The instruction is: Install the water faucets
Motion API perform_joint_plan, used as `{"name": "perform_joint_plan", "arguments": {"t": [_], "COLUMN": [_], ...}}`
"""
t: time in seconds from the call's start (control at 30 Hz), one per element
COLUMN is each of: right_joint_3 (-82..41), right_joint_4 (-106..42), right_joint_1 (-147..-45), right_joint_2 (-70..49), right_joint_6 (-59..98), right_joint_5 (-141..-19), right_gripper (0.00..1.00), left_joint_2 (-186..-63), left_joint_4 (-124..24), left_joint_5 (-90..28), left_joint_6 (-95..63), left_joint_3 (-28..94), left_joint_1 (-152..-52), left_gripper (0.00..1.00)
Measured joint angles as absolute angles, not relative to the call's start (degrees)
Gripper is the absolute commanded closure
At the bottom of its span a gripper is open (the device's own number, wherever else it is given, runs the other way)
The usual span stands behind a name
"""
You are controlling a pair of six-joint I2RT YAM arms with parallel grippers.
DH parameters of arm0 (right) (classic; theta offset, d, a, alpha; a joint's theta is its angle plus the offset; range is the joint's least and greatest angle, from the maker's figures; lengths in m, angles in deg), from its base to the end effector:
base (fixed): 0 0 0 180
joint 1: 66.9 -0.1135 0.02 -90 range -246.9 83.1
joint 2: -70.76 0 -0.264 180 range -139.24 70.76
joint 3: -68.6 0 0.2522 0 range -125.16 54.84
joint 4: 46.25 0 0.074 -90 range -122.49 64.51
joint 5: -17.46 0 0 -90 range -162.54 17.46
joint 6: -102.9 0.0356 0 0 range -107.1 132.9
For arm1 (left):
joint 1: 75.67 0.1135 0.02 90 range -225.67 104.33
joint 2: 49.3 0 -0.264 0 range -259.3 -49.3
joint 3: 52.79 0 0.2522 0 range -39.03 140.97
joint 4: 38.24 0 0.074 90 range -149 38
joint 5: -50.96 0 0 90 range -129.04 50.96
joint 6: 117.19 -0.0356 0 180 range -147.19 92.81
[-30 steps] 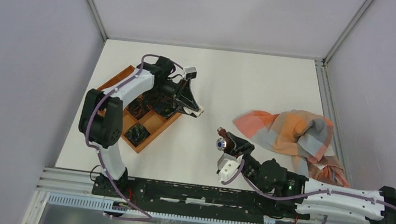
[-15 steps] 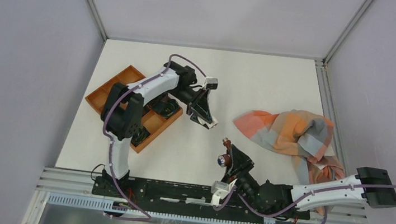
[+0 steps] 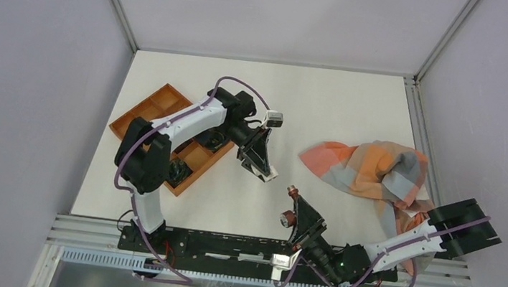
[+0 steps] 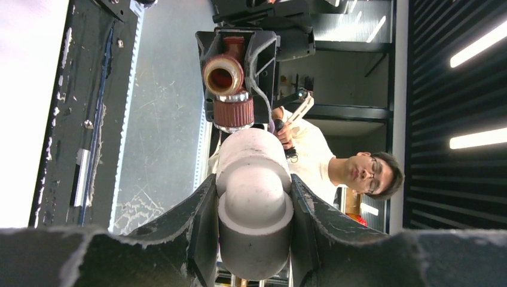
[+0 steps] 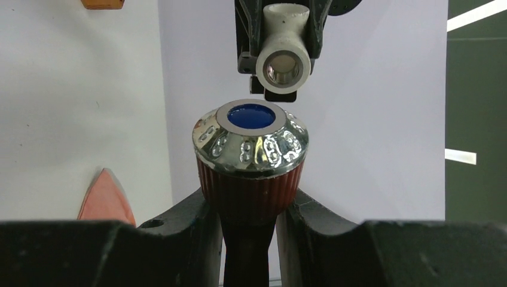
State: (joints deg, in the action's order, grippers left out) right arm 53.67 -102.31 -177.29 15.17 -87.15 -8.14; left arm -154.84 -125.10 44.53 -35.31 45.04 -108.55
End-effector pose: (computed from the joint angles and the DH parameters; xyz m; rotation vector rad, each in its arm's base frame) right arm -0.0216 0.1502 0.1907 -1.3503 0.6114 -0.5814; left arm 0.2617 -0.2113 0.2563 -0.6700 -2.0073 1.8279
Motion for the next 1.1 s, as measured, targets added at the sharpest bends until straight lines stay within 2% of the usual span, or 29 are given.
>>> {"name": "perform_joint_plan", "arguments": {"t": [0.4, 0.73, 1.1], "right_joint_3": [50.68, 51.34, 51.34], "right_joint_4": [-106.09, -102.68, -103.23], "right_joint_1": [-182.41, -182.41, -182.41], "right_joint_2": [13.05, 15.17, 12.43], "right_joint_6": [-93.51, -95.15, -97.60], "right_joint_5": [-4.05, -6.41, -9.86], "right_gripper": [1.00, 1.00, 1.00], "left_joint_2": [-156.54, -156.65, -156.65], "left_joint_4": [-123.22, -123.87, -123.72], "left_joint_5": [42.52, 42.08, 41.99], "left_joint_6": [-31.33, -31.31, -31.31], "left_joint_3": [48.43, 48.56, 48.56], "left_joint_1": [-110.26, -112.14, -113.29], "left_gripper": [0.98, 0.98, 0.98]}}
